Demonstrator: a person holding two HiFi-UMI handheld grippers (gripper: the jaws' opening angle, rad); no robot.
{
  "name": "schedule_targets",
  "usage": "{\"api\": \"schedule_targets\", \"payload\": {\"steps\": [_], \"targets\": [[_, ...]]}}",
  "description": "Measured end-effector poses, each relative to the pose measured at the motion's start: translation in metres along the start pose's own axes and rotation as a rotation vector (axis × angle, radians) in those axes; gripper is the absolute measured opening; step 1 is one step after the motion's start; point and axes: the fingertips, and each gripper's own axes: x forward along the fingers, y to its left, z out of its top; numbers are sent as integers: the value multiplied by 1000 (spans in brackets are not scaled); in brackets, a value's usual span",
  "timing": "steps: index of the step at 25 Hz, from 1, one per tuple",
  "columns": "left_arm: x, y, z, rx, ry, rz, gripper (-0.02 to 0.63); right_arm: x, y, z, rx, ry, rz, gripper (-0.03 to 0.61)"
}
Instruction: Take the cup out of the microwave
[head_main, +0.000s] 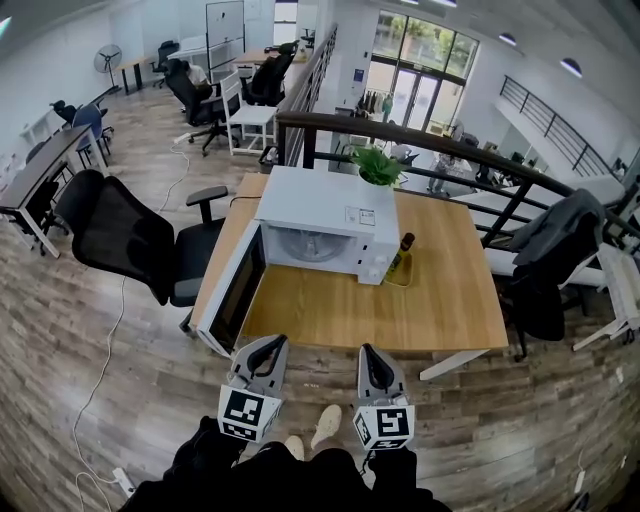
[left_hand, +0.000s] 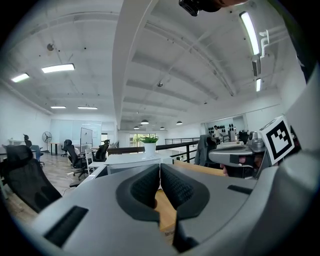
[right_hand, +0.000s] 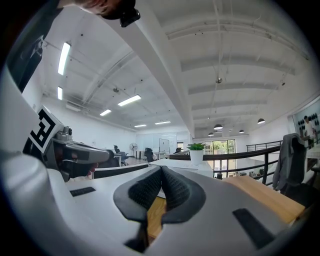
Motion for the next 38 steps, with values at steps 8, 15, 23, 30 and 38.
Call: {"api": "schedule_targets", "payload": {"steps": [8, 15, 23, 30, 38], "targets": [[55, 25, -1, 9, 6, 29, 26, 58, -27, -8, 11, -3, 34, 15], [123, 56, -3, 0, 39, 55, 26, 130, -61, -17, 37, 12, 66, 15], [195, 85, -22, -27, 92, 68, 26, 200, -87, -48, 73, 72, 105, 15], [247, 106, -51, -54, 137, 73, 26, 248, -103, -77, 90, 116, 128, 15], [296, 129, -90, -87, 187, 68, 26, 291, -113, -113, 105, 170, 144, 15]]}}
